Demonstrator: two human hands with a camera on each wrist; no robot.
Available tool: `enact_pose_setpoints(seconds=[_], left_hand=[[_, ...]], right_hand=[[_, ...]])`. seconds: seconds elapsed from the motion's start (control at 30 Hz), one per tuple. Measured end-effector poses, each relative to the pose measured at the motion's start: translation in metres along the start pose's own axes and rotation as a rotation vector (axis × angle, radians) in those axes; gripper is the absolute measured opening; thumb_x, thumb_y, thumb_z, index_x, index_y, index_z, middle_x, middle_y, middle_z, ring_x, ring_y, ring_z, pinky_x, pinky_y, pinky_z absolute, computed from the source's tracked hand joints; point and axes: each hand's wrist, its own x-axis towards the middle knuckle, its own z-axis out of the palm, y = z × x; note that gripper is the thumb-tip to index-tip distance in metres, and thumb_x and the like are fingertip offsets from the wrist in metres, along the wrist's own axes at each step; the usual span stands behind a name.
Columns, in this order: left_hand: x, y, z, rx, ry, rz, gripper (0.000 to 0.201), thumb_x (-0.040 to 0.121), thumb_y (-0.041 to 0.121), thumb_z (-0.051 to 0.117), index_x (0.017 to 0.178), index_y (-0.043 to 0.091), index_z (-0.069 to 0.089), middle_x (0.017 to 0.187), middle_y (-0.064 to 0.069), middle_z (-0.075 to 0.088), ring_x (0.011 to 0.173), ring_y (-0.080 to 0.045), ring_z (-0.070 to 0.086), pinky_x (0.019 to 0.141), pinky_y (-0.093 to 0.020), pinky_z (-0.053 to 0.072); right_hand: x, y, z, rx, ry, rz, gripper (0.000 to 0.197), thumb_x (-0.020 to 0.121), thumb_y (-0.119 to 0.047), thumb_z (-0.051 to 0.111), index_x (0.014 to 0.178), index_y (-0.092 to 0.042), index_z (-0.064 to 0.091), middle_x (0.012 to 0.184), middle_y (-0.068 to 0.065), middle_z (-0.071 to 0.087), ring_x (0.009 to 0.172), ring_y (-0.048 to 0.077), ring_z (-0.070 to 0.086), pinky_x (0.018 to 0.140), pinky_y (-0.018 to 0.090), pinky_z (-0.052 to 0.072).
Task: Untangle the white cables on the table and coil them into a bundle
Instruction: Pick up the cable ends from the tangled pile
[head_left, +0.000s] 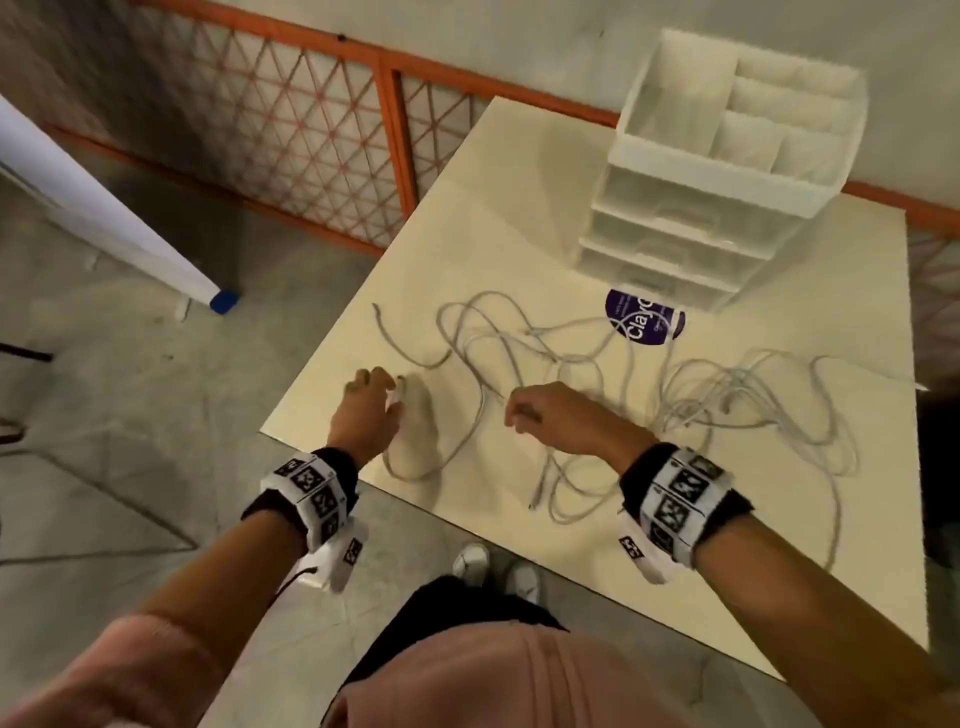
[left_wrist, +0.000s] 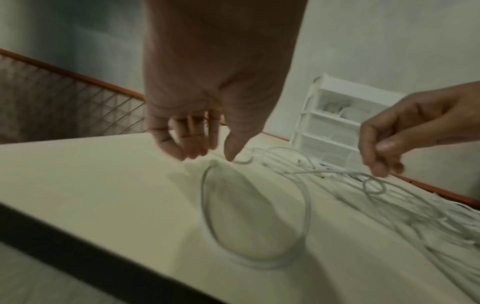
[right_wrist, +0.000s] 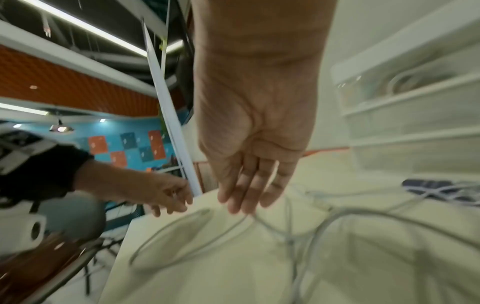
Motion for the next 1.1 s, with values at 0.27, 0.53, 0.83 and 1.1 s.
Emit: enact_pose_setpoints(seconds=[0.27, 0.53, 0.83, 1.1], left_hand=[[-0.009, 0.023, -0.004, -0.585, -0.129, -0.164, 0.015, 0.099, 0.01, 0.038, 0.095, 0.002, 0.05, 0.074, -0.014, 0.055, 0.05, -0.01, 0.063, 0.054, -0.025, 0.056], [0.011, 0.088, -0.072, -0.848, 0.177, 0.17, 0.024, 0.102, 0.017, 0.032, 0.081, 0.018, 0.043, 0.057, -0.002, 0.031, 0.041, -0.003, 0.024, 0.04, -0.02, 0.021], [0.002, 0.114, -0.049, -0.672, -0.064, 0.39, 0.03, 0.069, 0.039, 0.077, 0.087, 0.017, 0.068, 0.054, 0.001, 0.027, 0.049, -0.008, 0.024, 0.049, -0.019, 0.023], [0.003, 0.187, -0.077, -0.76, 0.022, 0.57, 0.025, 0.094, 0.01, 0.051, 0.08, -0.005, 0.066, 0.042, 0.015, 0.044, 0.043, 0.0, 0.035, 0.05, -0.008, 0.026]], right_hand=[[0.033, -0.012, 0.047, -0.514, -0.144, -0.197, 0.044, 0.091, -0.019, 0.054, 0.134, -0.016, 0.043, 0.131, 0.005, 0.052, 0.123, 0.024, 0.04, 0.101, 0.034, 0.023], [0.013, 0.025, 0.006, -0.659, 0.085, -0.116, 0.027, 0.098, -0.033, 0.041, 0.108, -0.014, 0.058, 0.114, 0.003, 0.057, 0.114, 0.026, 0.042, 0.092, 0.038, 0.024], [-0.025, -0.009, -0.087, -0.237, 0.439, -0.127, 0.019, 0.094, -0.028, 0.053, 0.097, -0.018, 0.069, 0.089, -0.006, 0.071, 0.089, 0.006, 0.052, 0.086, 0.032, 0.027], [-0.053, -0.039, -0.135, 0.236, 0.431, -0.108, 0.013, 0.089, -0.028, 0.062, 0.082, -0.017, 0.061, 0.059, 0.001, 0.063, 0.054, 0.008, 0.057, 0.061, 0.021, 0.044]])
